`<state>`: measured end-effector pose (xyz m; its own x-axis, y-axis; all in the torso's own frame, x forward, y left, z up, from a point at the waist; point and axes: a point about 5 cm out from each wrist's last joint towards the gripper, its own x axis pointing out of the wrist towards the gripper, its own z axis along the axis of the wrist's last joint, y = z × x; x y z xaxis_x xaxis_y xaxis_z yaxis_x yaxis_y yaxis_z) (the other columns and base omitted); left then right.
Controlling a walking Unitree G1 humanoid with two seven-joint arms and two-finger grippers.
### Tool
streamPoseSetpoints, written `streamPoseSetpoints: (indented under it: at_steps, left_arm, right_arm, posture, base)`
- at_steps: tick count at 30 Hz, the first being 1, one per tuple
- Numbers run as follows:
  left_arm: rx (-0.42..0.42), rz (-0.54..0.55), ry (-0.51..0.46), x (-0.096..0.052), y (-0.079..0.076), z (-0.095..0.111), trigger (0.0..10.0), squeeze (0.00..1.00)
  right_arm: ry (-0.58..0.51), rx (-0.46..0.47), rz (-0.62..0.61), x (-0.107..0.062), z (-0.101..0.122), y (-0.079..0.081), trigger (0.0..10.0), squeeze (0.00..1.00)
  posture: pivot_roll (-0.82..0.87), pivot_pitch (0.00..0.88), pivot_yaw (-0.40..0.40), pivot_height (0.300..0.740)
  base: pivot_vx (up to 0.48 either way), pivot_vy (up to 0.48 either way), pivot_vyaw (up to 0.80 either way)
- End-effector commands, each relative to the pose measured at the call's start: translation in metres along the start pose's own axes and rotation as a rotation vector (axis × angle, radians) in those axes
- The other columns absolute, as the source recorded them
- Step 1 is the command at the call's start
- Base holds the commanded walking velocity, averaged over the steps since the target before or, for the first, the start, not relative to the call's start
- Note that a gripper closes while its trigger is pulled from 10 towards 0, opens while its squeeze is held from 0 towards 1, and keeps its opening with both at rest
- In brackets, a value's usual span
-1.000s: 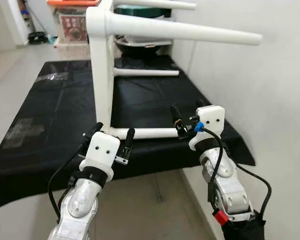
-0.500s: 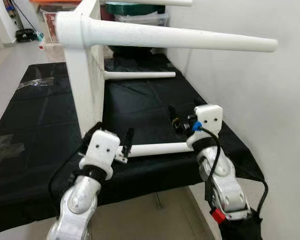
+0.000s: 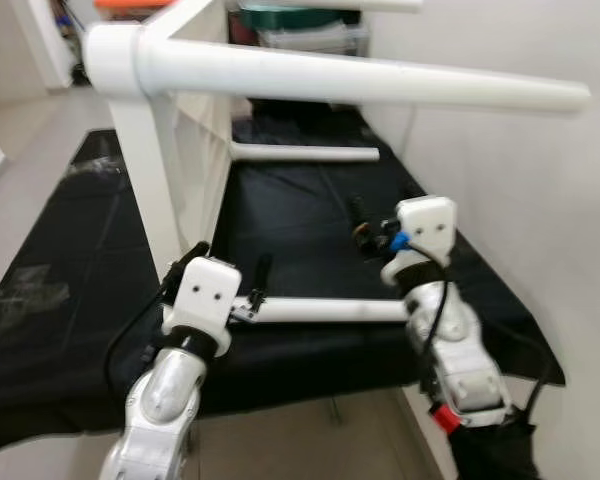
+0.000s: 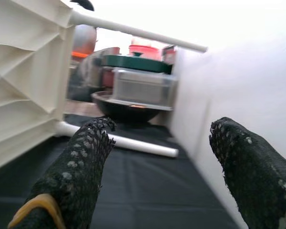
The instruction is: Building children table
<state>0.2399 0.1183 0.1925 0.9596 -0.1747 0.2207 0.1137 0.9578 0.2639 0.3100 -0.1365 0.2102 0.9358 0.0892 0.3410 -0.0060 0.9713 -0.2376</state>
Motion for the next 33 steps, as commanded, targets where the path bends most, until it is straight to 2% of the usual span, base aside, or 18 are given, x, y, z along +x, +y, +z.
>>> streamPoseSetpoints:
  at_steps: [1, 2, 3, 6, 8, 9, 11, 12, 14, 16, 19, 28, 30, 33]
  left_arm:
    - [-0.006, 0.01, 0.026, 0.002, 0.001, -0.005, 10.0, 0.0]
    - [-0.012, 0.017, 0.025, 0.004, 0.002, -0.005, 10.0, 0.0]
    - [-0.012, 0.017, 0.025, 0.004, 0.002, -0.005, 10.0, 0.0]
    - [-0.019, 0.04, 0.027, 0.009, 0.005, -0.007, 10.0, 0.0]
    - [-0.019, 0.04, 0.027, 0.009, 0.005, -0.007, 10.0, 0.0]
    - [-0.02, 0.047, 0.029, 0.01, 0.006, -0.008, 10.0, 0.0]
    - [-0.025, 0.061, 0.039, 0.013, 0.011, -0.012, 10.0, 0.0]
    - [-0.031, 0.067, 0.045, 0.014, 0.013, -0.014, 10.0, 0.0]
    - [-0.036, 0.071, 0.049, 0.015, 0.015, -0.015, 10.0, 0.0]
    - [-0.038, 0.072, 0.05, 0.018, 0.016, -0.017, 10.0, 0.0]
    - [-0.05, 0.074, 0.053, 0.023, 0.017, -0.019, 10.0, 0.0]
    - [-0.068, 0.076, 0.05, 0.028, 0.017, -0.021, 10.0, 0.0]
    - [-0.087, 0.089, 0.055, 0.028, 0.016, -0.023, 10.0, 0.0]
    - [-0.089, 0.1, 0.069, 0.028, 0.017, -0.025, 10.0, 0.0]
  right_arm:
    - [0.001, -0.117, -0.011, 0.0, 0.0, 0.002, 10.0, 0.0]
    - [-0.032, -0.213, -0.017, -0.001, 0.003, -0.001, 10.0, 0.0]
    - [-0.032, -0.213, -0.017, -0.001, 0.003, -0.001, 10.0, 0.0]
    - [-0.135, -0.425, -0.073, -0.005, 0.014, -0.004, 10.0, 0.0]
    - [-0.135, -0.425, -0.073, -0.005, 0.014, -0.004, 10.0, 0.0]
    - [-0.157, -0.475, -0.105, -0.007, 0.016, -0.005, 10.0, 0.0]
    - [-0.278, -0.606, -0.193, -0.012, 0.027, -0.006, 10.0, 0.0]
    - [-0.315, -0.642, -0.188, -0.015, 0.031, -0.006, 10.0, 0.0]
    - [-0.336, -0.665, -0.18, -0.016, 0.033, -0.006, 10.0, 0.0]
    - [-0.352, -0.738, -0.237, -0.017, 0.037, -0.009, 10.0, 0.0]
    - [-0.379, -0.878, -0.278, -0.008, 0.041, -0.012, 10.0, 0.0]
    - [-0.416, -0.973, -0.338, 0.011, 0.037, -0.009, 10.0, 0.0]
    - [-0.442, -0.999, -0.369, 0.023, 0.043, -0.008, 10.0, 0.0]
    - [-0.448, -1.005, -0.375, 0.027, 0.045, -0.007, 10.0, 0.0]
  posture:
    - [0.11, 0.049, -0.037, 0.74]
    - [0.11, 0.052, -0.034, 0.74]
    - [0.11, 0.052, -0.034, 0.74]
    - [0.1, 0.058, -0.03, 0.74]
    - [0.1, 0.058, -0.03, 0.74]
    - [0.1, 0.058, -0.03, 0.74]
    - [0.09, 0.061, -0.027, 0.74]
    - [0.09, 0.062, -0.027, 0.74]
    - [0.09, 0.062, -0.027, 0.74]
    - [0.09, 0.063, -0.026, 0.74]
    - [0.09, 0.059, -0.021, 0.74]
    - [0.1, 0.049, -0.024, 0.74]
    - [0.1, 0.045, -0.025, 0.74]
    - [0.1, 0.045, -0.025, 0.74]
  base:
    - [0.0, 0.0, 0.0]
    - [0.0, 0.0, 0.0]
    - [0.0, 0.0, 0.0]
    - [0.0, 0.0, 0.0]
    - [0.0, 0.0, 0.0]
    - [0.0, 0.0, 0.0]
    - [0.0, 0.0, 0.0]
    - [0.0, 0.0, 0.0]
    - [0.0, 0.0, 0.0]
    - [0.0, 0.0, 0.0]
    - [0.0, 0.0, 0.0]
    - [0.0, 0.0, 0.0]
    - [0.0, 0.0, 0.0]
    - [0.0, 0.0, 0.0]
